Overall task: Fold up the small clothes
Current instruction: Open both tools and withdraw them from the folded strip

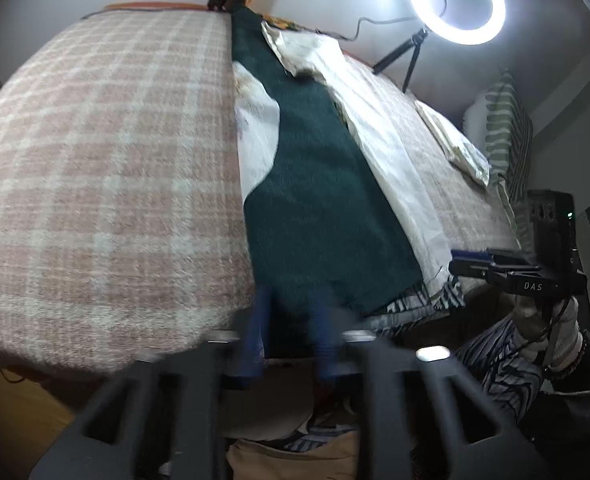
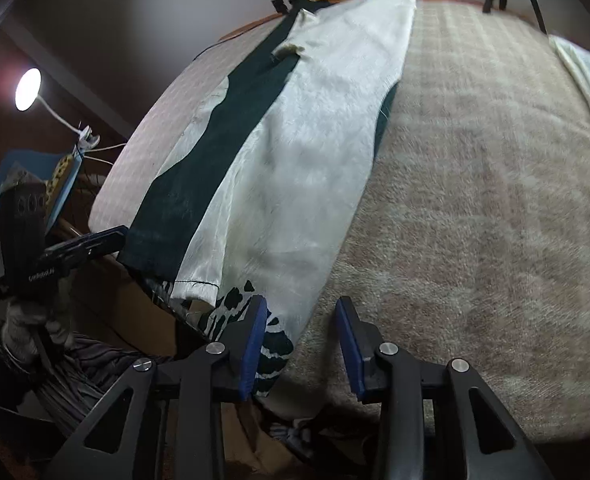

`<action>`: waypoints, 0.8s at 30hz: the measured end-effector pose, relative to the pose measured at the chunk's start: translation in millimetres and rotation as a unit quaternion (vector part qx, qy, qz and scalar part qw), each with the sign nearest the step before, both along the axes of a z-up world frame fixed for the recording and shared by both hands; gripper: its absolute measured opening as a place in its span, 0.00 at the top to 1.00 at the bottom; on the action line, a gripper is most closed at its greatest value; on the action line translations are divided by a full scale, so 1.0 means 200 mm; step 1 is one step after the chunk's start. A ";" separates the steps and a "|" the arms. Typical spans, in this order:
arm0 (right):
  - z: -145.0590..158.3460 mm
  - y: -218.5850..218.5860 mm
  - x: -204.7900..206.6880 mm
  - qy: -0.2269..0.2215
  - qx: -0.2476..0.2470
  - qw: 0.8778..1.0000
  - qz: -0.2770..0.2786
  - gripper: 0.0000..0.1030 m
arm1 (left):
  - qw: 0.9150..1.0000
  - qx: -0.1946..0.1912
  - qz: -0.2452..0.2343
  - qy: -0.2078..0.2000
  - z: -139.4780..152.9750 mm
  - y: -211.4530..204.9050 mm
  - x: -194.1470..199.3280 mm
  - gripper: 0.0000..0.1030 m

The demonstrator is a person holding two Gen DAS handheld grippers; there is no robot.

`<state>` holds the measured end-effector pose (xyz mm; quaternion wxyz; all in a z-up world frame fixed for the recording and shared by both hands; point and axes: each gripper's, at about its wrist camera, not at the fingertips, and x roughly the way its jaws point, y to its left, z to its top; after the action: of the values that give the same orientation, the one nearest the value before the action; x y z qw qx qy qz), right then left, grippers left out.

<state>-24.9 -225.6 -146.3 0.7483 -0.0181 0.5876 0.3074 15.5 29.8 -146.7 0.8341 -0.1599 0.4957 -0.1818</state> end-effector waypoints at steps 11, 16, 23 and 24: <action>0.00 0.08 -0.05 -0.052 -0.060 0.996 0.036 1.00 | 0.998 -0.003 0.050 -0.024 0.00 0.19 -0.07 0.99; -0.01 0.08 -0.04 -0.035 -0.054 0.997 0.031 0.94 | 0.998 -0.018 0.052 -0.004 -0.01 0.18 -0.08 0.83; -0.01 0.06 -0.08 -0.010 -0.020 1.000 0.014 0.82 | 0.998 -0.027 0.057 0.008 -0.03 0.16 -0.03 0.75; -0.01 0.08 -0.09 -0.020 -0.029 0.999 0.023 0.87 | 0.998 -0.026 0.052 0.006 -0.03 0.15 -0.03 0.91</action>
<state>-43.1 -209.2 -148.0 0.7517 -0.0591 0.5808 0.3068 9.8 59.5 -152.8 0.8352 -0.2079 0.4865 -0.1499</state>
